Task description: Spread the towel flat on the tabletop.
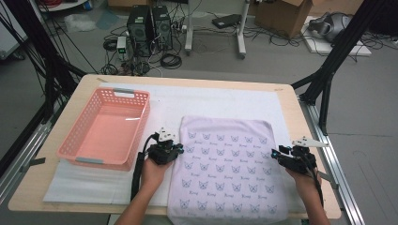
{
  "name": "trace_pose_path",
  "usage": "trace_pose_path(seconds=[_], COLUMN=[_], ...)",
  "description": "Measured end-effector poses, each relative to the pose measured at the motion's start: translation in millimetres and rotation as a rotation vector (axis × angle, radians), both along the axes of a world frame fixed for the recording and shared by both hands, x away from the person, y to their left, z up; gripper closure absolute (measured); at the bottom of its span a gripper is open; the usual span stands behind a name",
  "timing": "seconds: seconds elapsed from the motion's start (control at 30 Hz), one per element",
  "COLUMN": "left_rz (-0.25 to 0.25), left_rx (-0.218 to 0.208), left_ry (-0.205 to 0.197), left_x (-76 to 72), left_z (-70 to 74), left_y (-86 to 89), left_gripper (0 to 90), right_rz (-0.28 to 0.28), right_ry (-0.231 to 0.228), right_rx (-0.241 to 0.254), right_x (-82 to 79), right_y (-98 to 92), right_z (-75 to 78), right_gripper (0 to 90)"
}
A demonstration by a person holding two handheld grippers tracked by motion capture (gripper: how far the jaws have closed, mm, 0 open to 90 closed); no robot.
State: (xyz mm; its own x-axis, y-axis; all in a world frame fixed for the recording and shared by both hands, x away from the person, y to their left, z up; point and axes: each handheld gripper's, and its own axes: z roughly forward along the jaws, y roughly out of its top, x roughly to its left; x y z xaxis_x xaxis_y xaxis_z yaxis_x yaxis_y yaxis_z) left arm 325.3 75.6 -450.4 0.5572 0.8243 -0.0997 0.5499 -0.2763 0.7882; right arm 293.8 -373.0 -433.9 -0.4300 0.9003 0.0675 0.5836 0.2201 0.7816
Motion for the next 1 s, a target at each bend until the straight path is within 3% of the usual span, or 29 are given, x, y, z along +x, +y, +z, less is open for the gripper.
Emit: trace_pose_path(seconds=[0.03, 0.07, 0.13, 0.17, 0.2, 0.27, 0.37, 0.47, 0.57, 0.7, 0.8, 1.0], left_rz=[0.029, 0.044, 0.039, 0.042, 0.043, 0.037, -0.004, -0.033, -0.043, -0.067, -0.085, -0.076], left_rx=[0.007, -0.02, -0.054, -0.07, -0.082, -0.154, -0.253, -0.281, -0.279, -0.31, -0.316, -0.332], left_ry=[-0.009, 0.003, 0.0, -0.019, -0.035, -0.044, -0.058, -0.081, -0.108, -0.12, -0.132, -0.154], left_x=[-0.3, -0.2, -1.4, -3.4, -5.0, -8.5, -17.8, -26.5, -30.7, -32.3, -36.7, -40.5], left_z=[0.3, -1.0, -0.8, -0.4, 0.3, 0.9, -0.1, 0.9, 3.6, 7.2, 8.0, 10.8], left_y=[2.0, 5.5, 9.4, 9.6, 11.5, 17.2, 26.3, 30.7, 32.6, 32.6, 32.1, 34.7], left_gripper=[86.8, 86.8, 85.6, 81.1, 71.1, 52.8, 39.8, 30.5, 20.1, 19.2, 24.6, 25.4], right_rz=[0.004, 0.01, 0.018, 0.024, 0.024, 0.025, 0.034, 0.061, 0.073, 0.062, 0.058, 0.04], right_ry=[-0.005, -0.005, -0.007, -0.012, -0.016, -0.025, -0.046, -0.064, -0.076, -0.09, -0.099, -0.116], right_rx=[0.008, 0.013, 0.018, 0.021, 0.022, 0.031, 0.045, 0.044, 0.04, 0.036, 0.042, 0.067], right_x=[-3.1, -6.4, -12.6, -15.5, -18.5, -23.8, -30.0, -33.9, -36.9, -39.7, -40.9, -41.2], right_y=[-0.5, -1.2, -3.1, -3.9, -4.4, -5.8, -6.7, -4.6, -2.0, -0.3, 0.3, -2.7], right_z=[-0.5, -0.4, 0.1, 0.4, 0.7, 1.4, 3.3, 5.3, 4.8, 5.2, 6.8, 8.0], right_gripper=[57.8, 57.7, 57.1, 56.5, 55.3, 52.1, 46.0, 40.2, 32.2, 27.0, 26.1, 24.0])
